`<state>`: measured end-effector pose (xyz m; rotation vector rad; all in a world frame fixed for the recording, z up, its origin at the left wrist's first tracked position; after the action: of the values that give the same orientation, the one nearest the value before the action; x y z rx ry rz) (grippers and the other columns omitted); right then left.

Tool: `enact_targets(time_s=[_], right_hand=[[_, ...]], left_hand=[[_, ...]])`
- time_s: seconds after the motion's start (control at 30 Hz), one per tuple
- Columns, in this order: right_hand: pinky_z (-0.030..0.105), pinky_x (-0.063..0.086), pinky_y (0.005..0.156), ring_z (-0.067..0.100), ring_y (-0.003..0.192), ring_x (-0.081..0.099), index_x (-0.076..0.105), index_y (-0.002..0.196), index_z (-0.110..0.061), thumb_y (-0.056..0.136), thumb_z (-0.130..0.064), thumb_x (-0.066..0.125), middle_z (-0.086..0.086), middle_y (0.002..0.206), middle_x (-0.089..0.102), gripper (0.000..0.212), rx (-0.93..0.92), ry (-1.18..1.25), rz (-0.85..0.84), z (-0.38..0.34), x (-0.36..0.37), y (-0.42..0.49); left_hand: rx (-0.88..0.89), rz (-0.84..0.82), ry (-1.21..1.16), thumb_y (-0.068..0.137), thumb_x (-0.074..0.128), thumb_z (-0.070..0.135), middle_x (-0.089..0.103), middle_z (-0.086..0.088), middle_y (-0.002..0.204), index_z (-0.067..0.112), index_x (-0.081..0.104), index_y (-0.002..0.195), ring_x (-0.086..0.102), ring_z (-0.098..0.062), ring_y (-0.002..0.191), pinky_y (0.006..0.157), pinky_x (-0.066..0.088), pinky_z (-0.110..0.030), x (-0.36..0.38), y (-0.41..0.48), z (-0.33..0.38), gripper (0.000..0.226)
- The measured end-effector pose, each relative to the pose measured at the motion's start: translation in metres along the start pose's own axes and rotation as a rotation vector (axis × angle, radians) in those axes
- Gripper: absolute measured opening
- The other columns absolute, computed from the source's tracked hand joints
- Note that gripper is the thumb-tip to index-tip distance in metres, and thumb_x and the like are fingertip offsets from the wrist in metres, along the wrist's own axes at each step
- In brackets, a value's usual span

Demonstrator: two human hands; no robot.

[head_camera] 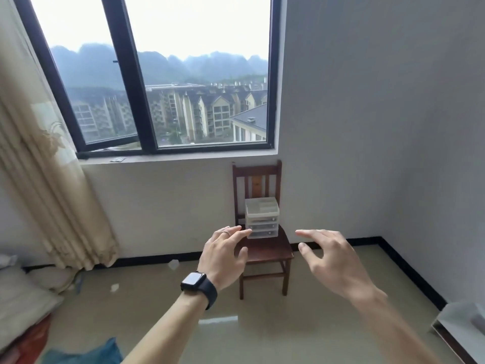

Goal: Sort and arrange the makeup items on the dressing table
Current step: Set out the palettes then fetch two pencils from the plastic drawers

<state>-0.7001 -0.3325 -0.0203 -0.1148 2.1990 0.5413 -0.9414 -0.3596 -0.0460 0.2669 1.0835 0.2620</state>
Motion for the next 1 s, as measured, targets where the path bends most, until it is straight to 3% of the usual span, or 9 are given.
enact_targets(time_s=[0.53,0.87,1.0], right_hand=[[0.021,0.034,0.104,0.001,0.129,0.042,0.063,0.127,-0.042,0.098,-0.039,0.057,-0.026,0.127,0.06,0.03,0.167,0.037,-0.265,0.155,0.161,0.267],[0.026,0.04,0.101,0.004,0.118,0.049,0.063,0.127,-0.041,0.099,-0.037,0.054,-0.025,0.117,0.064,0.03,0.413,0.114,-0.51,0.262,0.331,0.407],[0.013,0.041,0.092,-0.004,0.11,0.059,0.068,0.12,-0.038,0.097,-0.032,0.059,-0.022,0.112,0.069,0.025,0.622,0.304,-0.529,0.303,0.395,0.443]], left_hand=[[-0.203,-0.112,-0.051,0.093,0.058,0.03,0.053,0.015,0.141,0.041,0.054,0.137,0.036,-0.006,0.137,0.111,0.022,-0.016,0.161,0.265,-0.152,0.046],[-0.256,-0.375,-0.065,0.095,0.054,0.031,0.049,0.009,0.147,0.037,0.05,0.141,0.034,-0.013,0.14,0.115,0.028,-0.027,0.327,0.424,-0.263,0.047],[-0.241,-0.523,-0.017,0.095,0.052,0.03,0.04,0.005,0.154,0.036,0.045,0.146,0.03,-0.016,0.144,0.116,0.025,-0.028,0.387,0.469,-0.29,0.051]])
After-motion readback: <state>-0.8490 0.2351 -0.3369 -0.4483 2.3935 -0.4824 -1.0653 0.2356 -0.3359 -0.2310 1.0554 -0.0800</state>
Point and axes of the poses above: each hand's wrist, its own y-axis towards the middle knuckle, its own x-axis out of the palm, z = x × y, the point moved 8 cm from there along y, towards the middle knuckle
